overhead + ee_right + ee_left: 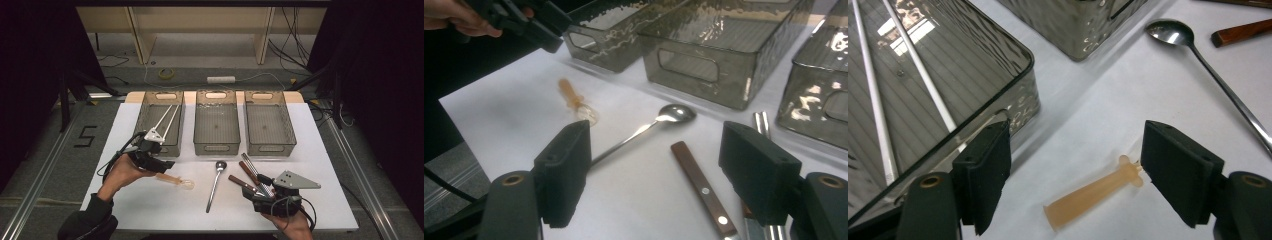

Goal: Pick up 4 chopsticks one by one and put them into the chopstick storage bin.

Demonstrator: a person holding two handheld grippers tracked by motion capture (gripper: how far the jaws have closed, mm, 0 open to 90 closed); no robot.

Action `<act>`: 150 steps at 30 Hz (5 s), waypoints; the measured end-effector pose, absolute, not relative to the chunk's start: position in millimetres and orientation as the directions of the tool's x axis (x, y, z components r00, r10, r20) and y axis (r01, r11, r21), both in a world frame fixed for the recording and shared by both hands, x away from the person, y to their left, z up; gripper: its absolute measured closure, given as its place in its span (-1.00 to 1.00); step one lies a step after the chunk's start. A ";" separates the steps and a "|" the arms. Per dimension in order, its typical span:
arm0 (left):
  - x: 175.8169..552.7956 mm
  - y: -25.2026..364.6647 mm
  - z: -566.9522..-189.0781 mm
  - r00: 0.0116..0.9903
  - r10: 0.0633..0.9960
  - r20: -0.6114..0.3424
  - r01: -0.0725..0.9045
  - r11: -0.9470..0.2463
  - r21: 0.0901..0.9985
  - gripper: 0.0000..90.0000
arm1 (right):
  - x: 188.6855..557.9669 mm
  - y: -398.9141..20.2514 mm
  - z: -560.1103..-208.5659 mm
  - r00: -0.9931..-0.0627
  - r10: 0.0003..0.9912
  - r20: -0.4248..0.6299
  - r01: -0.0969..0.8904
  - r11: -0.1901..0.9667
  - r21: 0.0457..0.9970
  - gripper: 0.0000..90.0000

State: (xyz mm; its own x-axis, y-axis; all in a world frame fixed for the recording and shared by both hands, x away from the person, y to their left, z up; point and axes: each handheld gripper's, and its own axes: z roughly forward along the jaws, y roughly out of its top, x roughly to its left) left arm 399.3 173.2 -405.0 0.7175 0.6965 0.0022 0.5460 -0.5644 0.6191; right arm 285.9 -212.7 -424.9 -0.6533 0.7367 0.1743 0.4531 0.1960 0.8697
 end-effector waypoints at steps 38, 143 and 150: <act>336.6 180.0 -435.1 0.667 0.735 -0.124 0.479 -0.295 0.827 -0.50 | 318.7 -254.4 -446.7 -0.444 0.891 0.091 0.659 0.256 0.708 0.09; 331.6 147.4 -432.6 0.795 0.594 -0.123 0.437 -0.419 0.796 -0.49 | 304.2 -218.6 -440.5 -0.642 0.746 0.176 0.671 0.436 0.600 0.94; 327.6 129.0 -434.6 0.851 0.522 -0.058 0.370 -0.517 0.772 -0.53 | 298.5 -188.9 -441.3 -0.729 0.664 0.166 0.616 0.531 0.581 0.94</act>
State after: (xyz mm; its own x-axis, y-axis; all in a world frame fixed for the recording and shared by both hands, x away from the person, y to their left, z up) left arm 327.6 129.0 -434.6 0.8510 0.5220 -0.0583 0.3702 -0.5174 0.7715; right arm 298.5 -188.9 -441.3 -0.7289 0.6642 0.1659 0.6163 0.5311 0.5815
